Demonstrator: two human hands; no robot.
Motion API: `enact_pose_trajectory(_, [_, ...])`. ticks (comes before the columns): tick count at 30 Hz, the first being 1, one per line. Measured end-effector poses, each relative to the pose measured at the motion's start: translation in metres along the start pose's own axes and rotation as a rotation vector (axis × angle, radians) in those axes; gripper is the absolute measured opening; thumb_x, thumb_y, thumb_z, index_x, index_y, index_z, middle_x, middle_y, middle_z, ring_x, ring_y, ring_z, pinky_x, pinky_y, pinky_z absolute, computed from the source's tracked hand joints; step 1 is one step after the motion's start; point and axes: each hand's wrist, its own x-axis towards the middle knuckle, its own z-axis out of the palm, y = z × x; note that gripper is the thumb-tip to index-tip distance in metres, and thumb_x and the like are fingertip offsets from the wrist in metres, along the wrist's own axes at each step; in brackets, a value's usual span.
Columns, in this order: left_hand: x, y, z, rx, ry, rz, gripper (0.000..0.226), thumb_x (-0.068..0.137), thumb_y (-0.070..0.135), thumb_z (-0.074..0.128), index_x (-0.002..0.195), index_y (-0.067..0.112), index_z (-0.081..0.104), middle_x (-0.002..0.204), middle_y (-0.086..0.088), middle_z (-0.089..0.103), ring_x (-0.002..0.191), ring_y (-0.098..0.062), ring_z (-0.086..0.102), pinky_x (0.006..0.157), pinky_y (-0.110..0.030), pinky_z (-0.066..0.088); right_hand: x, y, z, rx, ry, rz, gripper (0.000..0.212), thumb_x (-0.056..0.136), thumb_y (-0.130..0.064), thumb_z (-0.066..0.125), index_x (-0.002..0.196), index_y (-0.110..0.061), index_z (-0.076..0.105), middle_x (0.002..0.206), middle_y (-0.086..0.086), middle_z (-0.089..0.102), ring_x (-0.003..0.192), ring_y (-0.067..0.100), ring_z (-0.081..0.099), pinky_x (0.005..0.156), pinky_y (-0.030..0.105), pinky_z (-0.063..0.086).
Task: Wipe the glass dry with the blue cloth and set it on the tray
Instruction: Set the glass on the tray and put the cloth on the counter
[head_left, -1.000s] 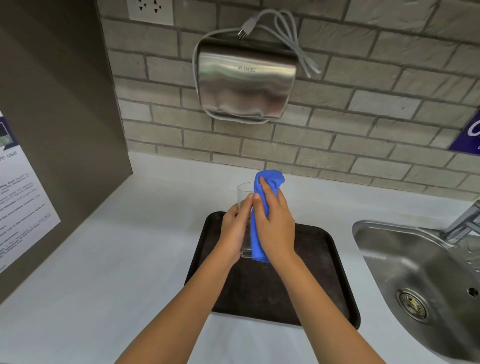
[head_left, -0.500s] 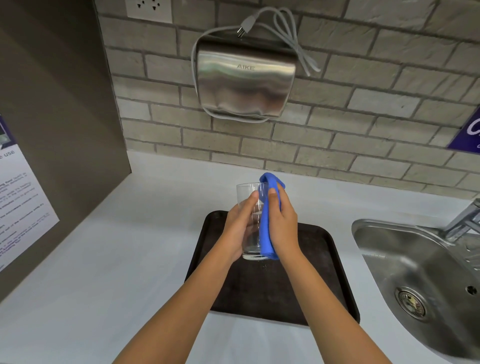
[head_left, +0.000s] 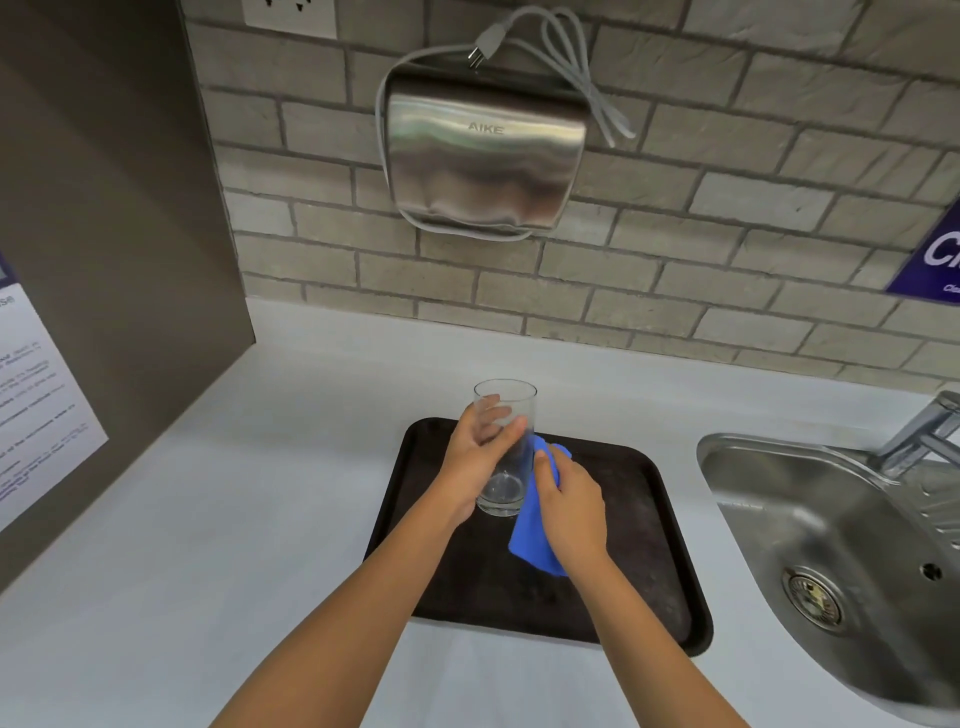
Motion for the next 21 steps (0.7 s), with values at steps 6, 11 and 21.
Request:
enact_pose_trajectory(6, [0.0,-0.026,0.004,0.046,-0.068,-0.006,0.063,0.085,0.018,0.079,0.137,0.028,0.046,0.136,0.01,0.055,0.115,0.002,0.053,0.092,-0.016,0.042,-0.01,0.019,-0.003,-0.106,-0.017,0.028,0.036,0.098,-0.041,0.042,0.125,-0.026,0.06,0.097,0.0,0.068,0.084,0.014,0.063,0.068,0.026,0.048])
enact_pose_trajectory(11, [0.001,-0.036,0.007,0.075,-0.098,0.014,0.062,0.082,0.01,0.081,0.132,0.025,0.047,0.131,0.011,0.056,0.108,0.01,0.053,0.073,0.0,0.047,-0.02,0.023,-0.007,-0.149,-0.01,0.029,0.036,0.098,-0.038,0.046,0.128,-0.022,0.059,0.101,0.001,0.067,0.085,0.013,0.063,0.066,0.02,0.046])
enact_pose_trajectory(21, [0.012,-0.05,0.008,0.176,-0.137,0.035,0.082,0.08,0.014,0.083,0.147,0.024,0.038,0.147,0.005,0.052,0.135,-0.011,0.047,0.089,-0.007,0.039,-0.033,0.026,-0.007,-0.181,-0.021,0.022,0.039,0.098,-0.037,0.048,0.132,-0.02,0.055,0.11,0.002,0.066,0.093,0.012,0.063,0.08,0.026,0.053])
